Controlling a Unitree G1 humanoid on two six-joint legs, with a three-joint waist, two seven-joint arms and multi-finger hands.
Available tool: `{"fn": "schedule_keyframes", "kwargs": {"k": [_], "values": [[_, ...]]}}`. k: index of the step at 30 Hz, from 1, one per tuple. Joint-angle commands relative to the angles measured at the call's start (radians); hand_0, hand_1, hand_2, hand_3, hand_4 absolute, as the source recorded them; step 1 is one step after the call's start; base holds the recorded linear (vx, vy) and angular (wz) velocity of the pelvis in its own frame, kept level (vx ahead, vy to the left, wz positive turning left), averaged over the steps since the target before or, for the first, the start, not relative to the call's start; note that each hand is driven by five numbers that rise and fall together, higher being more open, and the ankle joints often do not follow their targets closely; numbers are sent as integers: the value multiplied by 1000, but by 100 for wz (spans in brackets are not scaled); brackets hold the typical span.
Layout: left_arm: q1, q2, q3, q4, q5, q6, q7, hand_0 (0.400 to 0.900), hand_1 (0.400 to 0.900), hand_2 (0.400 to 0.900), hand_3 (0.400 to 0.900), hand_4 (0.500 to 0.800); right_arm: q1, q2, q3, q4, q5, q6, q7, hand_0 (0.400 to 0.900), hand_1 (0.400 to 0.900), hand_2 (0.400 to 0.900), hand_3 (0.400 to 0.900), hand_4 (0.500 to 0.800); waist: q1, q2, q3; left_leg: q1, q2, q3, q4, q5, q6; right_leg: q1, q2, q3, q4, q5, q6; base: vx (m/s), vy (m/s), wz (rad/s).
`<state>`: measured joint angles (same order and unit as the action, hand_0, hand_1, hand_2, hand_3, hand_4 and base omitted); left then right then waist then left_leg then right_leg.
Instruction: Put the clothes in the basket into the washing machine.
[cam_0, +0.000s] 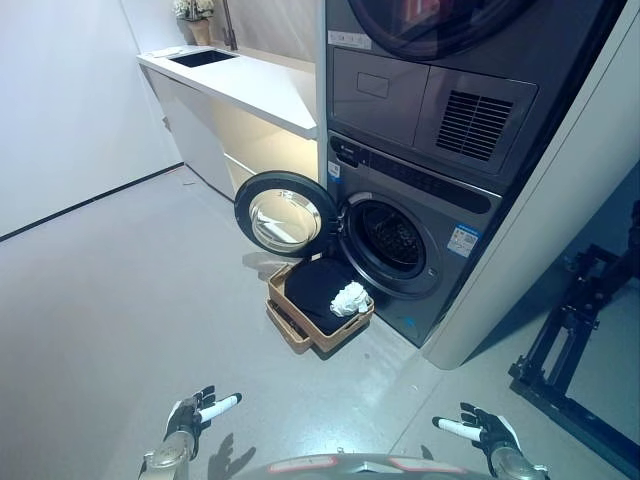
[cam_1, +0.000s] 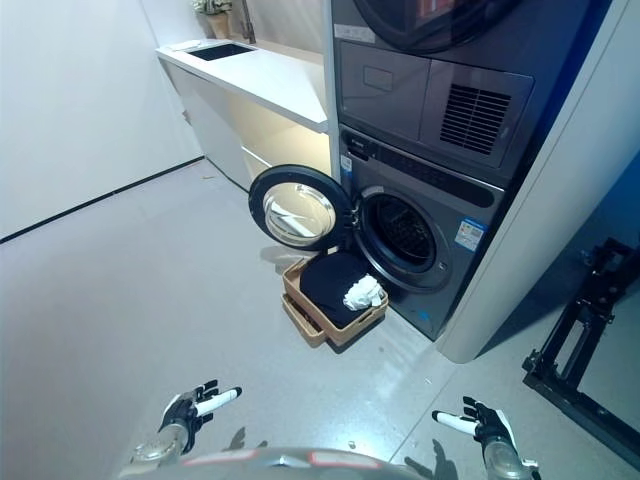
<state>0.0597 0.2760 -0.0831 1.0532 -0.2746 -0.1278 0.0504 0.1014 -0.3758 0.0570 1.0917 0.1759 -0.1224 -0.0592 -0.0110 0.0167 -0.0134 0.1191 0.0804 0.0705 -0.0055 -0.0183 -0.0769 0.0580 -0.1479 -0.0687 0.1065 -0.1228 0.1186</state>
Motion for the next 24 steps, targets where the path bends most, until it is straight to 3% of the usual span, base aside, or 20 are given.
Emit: {"fn": "schedule_keyframes", "kwargs": {"k": [1, 11, 18, 21, 24], "values": [[-49, 60, 34, -20, 20, -52, 6, 900, 900, 900, 900, 800, -50, -5, 15, 10, -4, -42, -15, 900, 900, 900, 900, 800, 2, -71, -28, -73, 1, -25, 105, -61, 4, -28, -60, -13, -30, 127, 46, 4, -8, -5], [-50, 59, 40, -16, 10, -41, 2, 900, 900, 900, 900, 800, -34, -13, 15, 2, -5, -41, -7, 900, 900, 900, 900, 800, -3, -68, -11, -65, 21, -39, 107, -53, -7, -32, -38, -14, 14, 88, 29, 7, -39, 1], [-89, 74, 48, 4, -22, -32, 10, 900, 900, 900, 900, 800, -7, -28, 21, -32, 14, -49, 3, 900, 900, 900, 900, 800, -25, -78, -1, -94, 77, -90, 160, -43, -26, -83, 30, 1, 135, 16, -28, 14, -162, 17], [-94, 66, 44, 4, -28, -28, 6, 900, 900, 900, 900, 800, 3, -42, 24, -46, 22, -55, 5, 900, 900, 900, 900, 800, -18, -91, 17, -170, 82, -126, 382, -52, -15, -62, 65, 11, 154, -8, -72, 58, -247, 0], [-109, 53, 33, 11, -50, -24, 10, 900, 900, 900, 900, 800, 4, -54, 15, -50, 34, -56, -5, 900, 900, 900, 900, 800, -8, -90, 71, -281, 58, -142, 570, 61, 1, -15, 78, -13, 157, -24, -108, 16, -146, 17]]}}
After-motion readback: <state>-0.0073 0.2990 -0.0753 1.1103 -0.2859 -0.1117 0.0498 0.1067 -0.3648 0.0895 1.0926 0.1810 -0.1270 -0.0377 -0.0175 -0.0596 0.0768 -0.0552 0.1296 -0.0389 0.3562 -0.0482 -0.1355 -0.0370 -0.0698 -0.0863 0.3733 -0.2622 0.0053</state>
